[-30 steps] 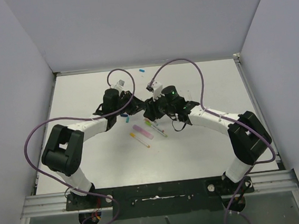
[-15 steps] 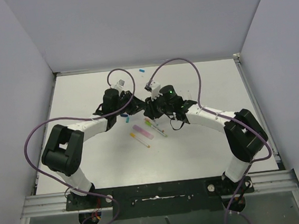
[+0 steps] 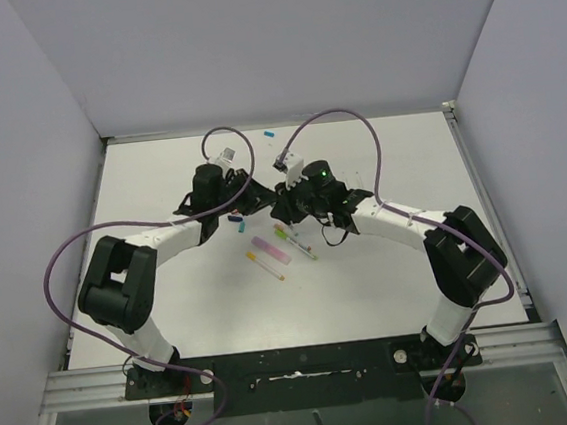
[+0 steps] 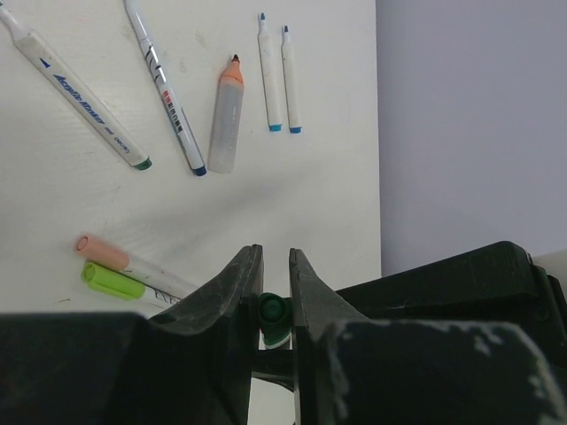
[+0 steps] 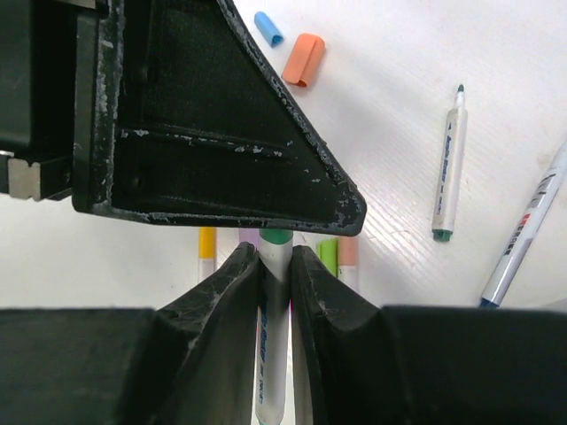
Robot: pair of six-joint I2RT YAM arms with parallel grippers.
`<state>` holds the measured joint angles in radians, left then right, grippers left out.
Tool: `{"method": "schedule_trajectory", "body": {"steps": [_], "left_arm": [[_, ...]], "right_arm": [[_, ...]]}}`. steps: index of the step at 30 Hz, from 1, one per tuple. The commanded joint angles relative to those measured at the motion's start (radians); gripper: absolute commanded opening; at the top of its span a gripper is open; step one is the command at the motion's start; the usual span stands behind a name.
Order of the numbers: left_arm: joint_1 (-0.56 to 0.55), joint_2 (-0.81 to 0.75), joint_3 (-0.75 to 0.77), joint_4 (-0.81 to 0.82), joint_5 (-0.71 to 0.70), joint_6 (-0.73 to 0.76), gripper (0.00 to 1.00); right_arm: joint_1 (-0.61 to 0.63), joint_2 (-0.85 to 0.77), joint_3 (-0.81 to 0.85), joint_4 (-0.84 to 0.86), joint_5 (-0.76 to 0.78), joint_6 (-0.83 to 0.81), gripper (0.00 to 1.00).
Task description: Open the pen caps
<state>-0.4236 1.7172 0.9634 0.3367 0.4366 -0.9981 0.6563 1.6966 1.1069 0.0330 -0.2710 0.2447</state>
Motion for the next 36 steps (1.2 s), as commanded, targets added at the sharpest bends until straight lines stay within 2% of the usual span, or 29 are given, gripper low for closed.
{"method": "schedule_trajectory", "body": {"steps": [1, 8, 15, 19, 23, 30, 36], "left_arm": [[0.077, 0.003, 0.113, 0.037, -0.013, 0.027, 0.0], [0.194, 0.081, 0.191, -0.002, -0.026, 0.044, 0.0], [0.22, 0.11, 0.163, 0.007, -0.015, 0.039, 0.0], [0.221, 0.082, 0.088, -0.025, -0.02, 0.061, 0.0], [0.233, 0.033, -0.005, -0.058, -0.032, 0.084, 0.0], [0.271, -0.054, -0.154, -0.073, -0.054, 0.104, 0.0], [0.308, -0.09, -0.222, -0.078, -0.063, 0.113, 0.0]], "right_arm": [[0.009, -0.077, -0.042, -0.03, -0.027, -0.001, 0.0], [0.009, -0.212, -0.182, -0.077, -0.028, 0.001, 0.0], [0.001, -0.302, -0.212, -0.124, 0.09, -0.036, 0.0], [-0.03, -0.265, -0.17, -0.172, 0.222, -0.055, 0.0], [-0.088, -0.197, -0.131, -0.196, 0.29, -0.048, 0.0], [-0.163, -0.101, -0.114, -0.171, 0.348, -0.02, 0.0], [-0.184, -0.016, -0.078, -0.153, 0.382, -0.019, 0.0]]}}
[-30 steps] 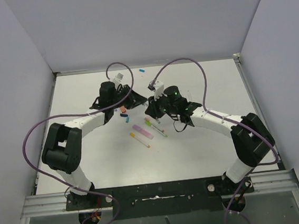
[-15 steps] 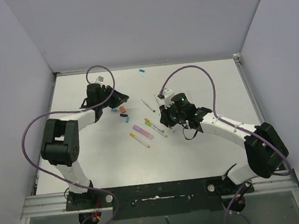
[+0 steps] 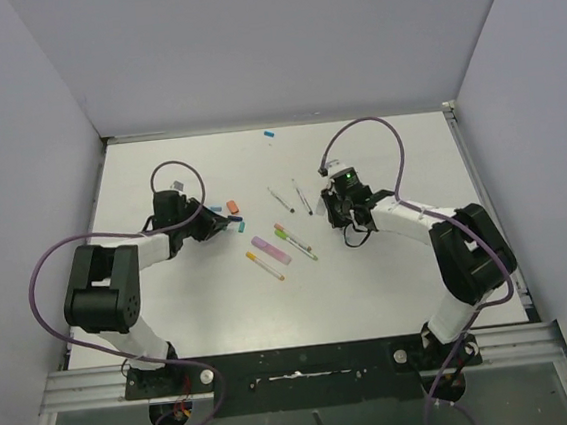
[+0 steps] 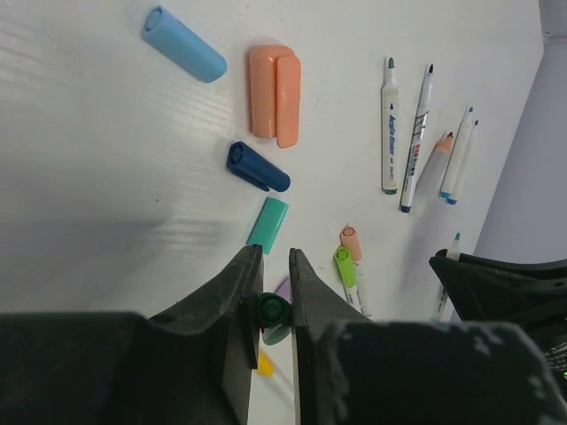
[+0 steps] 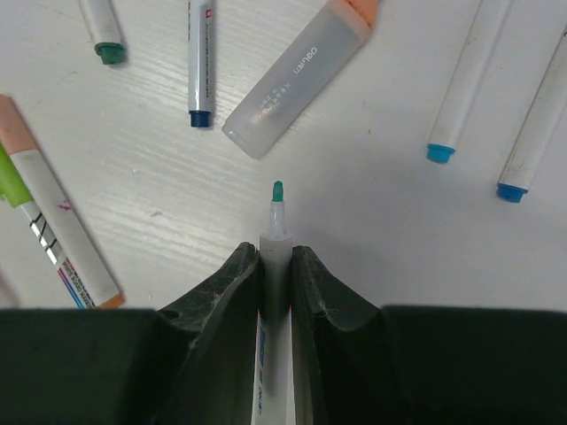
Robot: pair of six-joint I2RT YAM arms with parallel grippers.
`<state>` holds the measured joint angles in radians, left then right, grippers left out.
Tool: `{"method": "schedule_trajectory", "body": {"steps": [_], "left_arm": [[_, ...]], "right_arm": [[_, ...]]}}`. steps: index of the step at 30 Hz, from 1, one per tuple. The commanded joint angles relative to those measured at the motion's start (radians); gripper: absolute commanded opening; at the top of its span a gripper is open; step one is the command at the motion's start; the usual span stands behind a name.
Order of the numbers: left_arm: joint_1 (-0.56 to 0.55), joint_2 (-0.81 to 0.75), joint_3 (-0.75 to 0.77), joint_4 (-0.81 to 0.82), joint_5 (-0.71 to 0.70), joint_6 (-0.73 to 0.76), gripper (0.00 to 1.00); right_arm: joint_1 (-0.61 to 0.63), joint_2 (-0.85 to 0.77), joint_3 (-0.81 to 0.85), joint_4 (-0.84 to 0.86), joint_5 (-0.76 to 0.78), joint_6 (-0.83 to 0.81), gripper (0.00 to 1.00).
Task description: Open the pen caps
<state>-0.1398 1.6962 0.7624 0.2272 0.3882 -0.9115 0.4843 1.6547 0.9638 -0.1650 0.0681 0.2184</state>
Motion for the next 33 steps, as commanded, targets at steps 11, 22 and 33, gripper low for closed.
{"method": "schedule_trajectory", "body": {"steps": [11, 22, 33], "left_arm": [[0.059, -0.039, -0.071, 0.05, 0.011, 0.022, 0.23], [0.078, -0.055, -0.074, 0.035, 0.027, 0.022, 0.37], [0.092, -0.19, -0.069, 0.01, 0.024, 0.011, 0.92]], "right_arm": [[-0.028, 0.131, 0.1, 0.063, 0.045, 0.035, 0.06], [-0.027, 0.146, 0.098, 0.052, 0.033, 0.075, 0.26], [-0.02, 0.077, 0.098, 0.053, 0.03, 0.068, 0.4]]}}
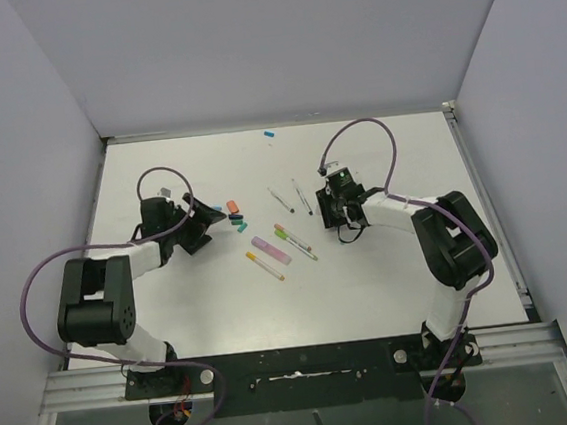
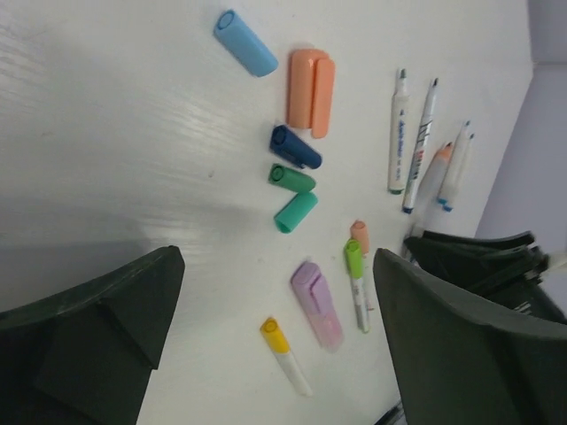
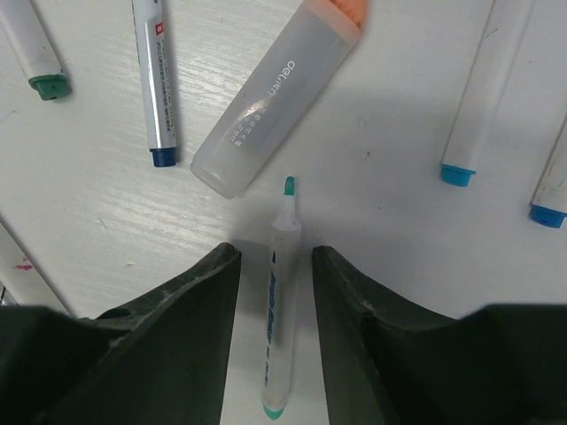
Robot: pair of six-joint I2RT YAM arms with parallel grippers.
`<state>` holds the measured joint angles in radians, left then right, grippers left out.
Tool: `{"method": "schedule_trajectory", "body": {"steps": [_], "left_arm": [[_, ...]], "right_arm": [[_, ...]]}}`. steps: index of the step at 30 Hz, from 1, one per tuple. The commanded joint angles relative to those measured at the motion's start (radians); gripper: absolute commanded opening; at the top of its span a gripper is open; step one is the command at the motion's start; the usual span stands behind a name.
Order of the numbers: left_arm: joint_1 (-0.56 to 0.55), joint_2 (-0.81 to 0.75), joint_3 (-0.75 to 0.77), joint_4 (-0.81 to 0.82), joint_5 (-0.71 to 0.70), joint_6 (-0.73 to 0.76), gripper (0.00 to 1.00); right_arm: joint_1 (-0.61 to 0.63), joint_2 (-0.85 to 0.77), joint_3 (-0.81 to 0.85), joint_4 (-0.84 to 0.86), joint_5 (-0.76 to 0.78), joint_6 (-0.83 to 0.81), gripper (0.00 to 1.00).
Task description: Open the pen caps
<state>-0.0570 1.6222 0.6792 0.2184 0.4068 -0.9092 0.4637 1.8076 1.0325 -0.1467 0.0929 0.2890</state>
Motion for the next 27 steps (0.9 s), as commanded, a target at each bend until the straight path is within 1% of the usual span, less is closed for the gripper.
{"method": "schedule_trajectory", "body": {"steps": [1, 4, 10, 14, 19, 27], "left_arm": [[0.008, -0.137, 0.017, 0.014, 0.002, 0.015, 0.97], [0.009, -0.201, 0.015, 0.008, -0.009, 0.02, 0.98], [0.008, -0.276, 0.0, 0.055, 0.019, 0.038, 0.98], [0.008, -0.283, -0.01, 0.1, 0.048, 0.027, 0.98], [0.008, -0.276, -0.005, 0.109, 0.075, 0.021, 0.98], [0.008, -0.253, 0.006, 0.116, 0.101, 0.012, 0.98]], "right_arm": [[0.004, -0.091, 0.027, 0.041, 0.005, -0.011, 0.44], [0.023, -0.142, 0.018, 0.065, 0.001, -0.044, 0.54], [0.083, -0.188, 0.035, 0.085, -0.071, -0.159, 0.63], [0.124, -0.144, 0.088, 0.045, -0.119, -0.206, 0.64], [0.173, -0.084, 0.125, 0.01, -0.114, -0.232, 0.65], [0.203, -0.015, 0.149, -0.041, -0.106, -0.237, 0.65]]}}
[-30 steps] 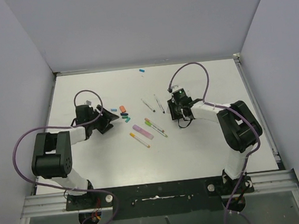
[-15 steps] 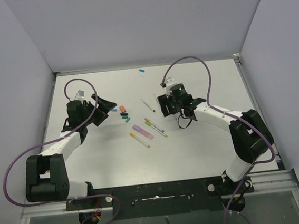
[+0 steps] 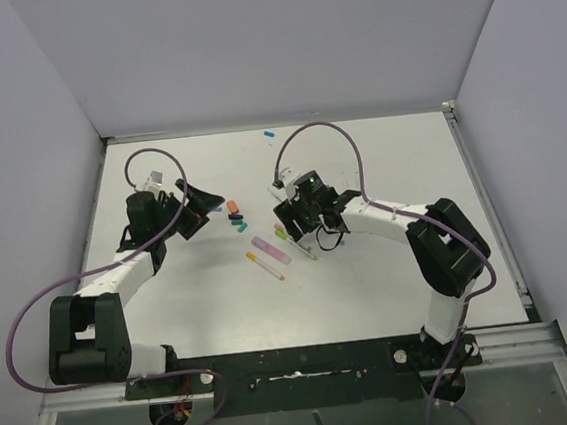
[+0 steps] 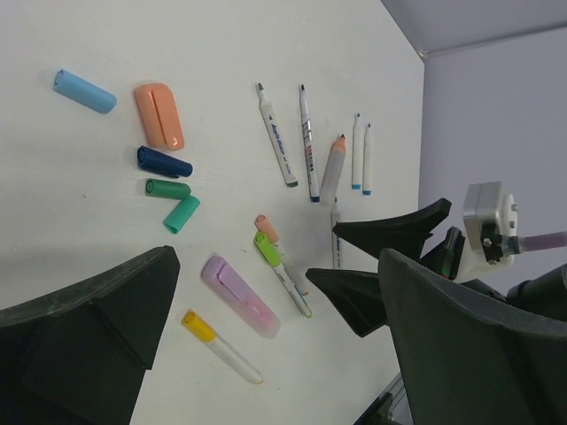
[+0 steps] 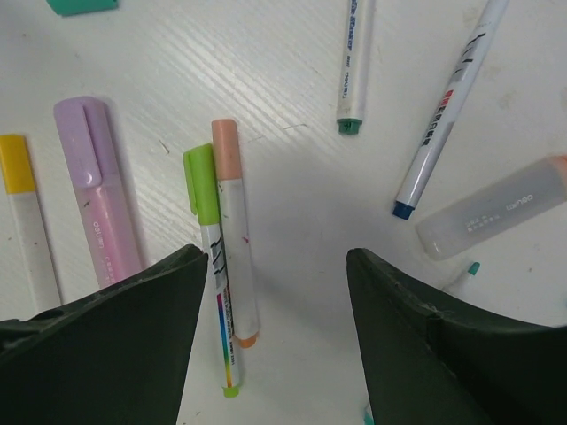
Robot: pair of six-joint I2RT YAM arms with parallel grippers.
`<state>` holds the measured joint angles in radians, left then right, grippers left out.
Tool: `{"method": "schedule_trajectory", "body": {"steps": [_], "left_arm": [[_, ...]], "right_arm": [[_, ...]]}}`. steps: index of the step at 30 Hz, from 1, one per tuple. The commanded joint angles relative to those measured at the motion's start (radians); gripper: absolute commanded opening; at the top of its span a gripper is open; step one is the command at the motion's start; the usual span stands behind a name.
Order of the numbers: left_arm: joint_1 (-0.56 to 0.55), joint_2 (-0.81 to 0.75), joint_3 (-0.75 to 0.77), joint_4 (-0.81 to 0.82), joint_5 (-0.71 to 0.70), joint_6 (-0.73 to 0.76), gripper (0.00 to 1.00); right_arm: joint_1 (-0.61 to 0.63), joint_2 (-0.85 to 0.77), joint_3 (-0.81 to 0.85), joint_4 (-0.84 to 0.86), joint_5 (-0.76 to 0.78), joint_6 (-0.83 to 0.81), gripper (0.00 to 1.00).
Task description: Open the pen caps
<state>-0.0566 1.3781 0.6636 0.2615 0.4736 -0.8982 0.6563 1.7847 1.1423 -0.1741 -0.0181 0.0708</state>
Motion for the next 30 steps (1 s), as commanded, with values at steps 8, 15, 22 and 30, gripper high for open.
{"method": "schedule_trajectory", "body": {"steps": [8, 15, 22, 30], "left_arm": [[0.008, 0.008, 0.021, 0.083, 0.04, -0.007, 0.98], [0.008, 0.012, 0.017, 0.082, 0.037, -0.012, 0.98], [0.008, 0.018, 0.013, 0.088, 0.036, -0.016, 0.98], [0.008, 0.021, 0.007, 0.096, 0.034, -0.025, 0.98]], "right_arm": [[0.016, 0.041, 0.024, -0.022, 0.03, -0.015, 0.65], [0.016, 0.064, 0.028, -0.02, 0.042, -0.015, 0.63], [0.016, 0.081, 0.033, -0.021, 0.037, -0.015, 0.61], [0.017, 0.092, 0.024, -0.018, 0.016, -0.01, 0.57]]}}
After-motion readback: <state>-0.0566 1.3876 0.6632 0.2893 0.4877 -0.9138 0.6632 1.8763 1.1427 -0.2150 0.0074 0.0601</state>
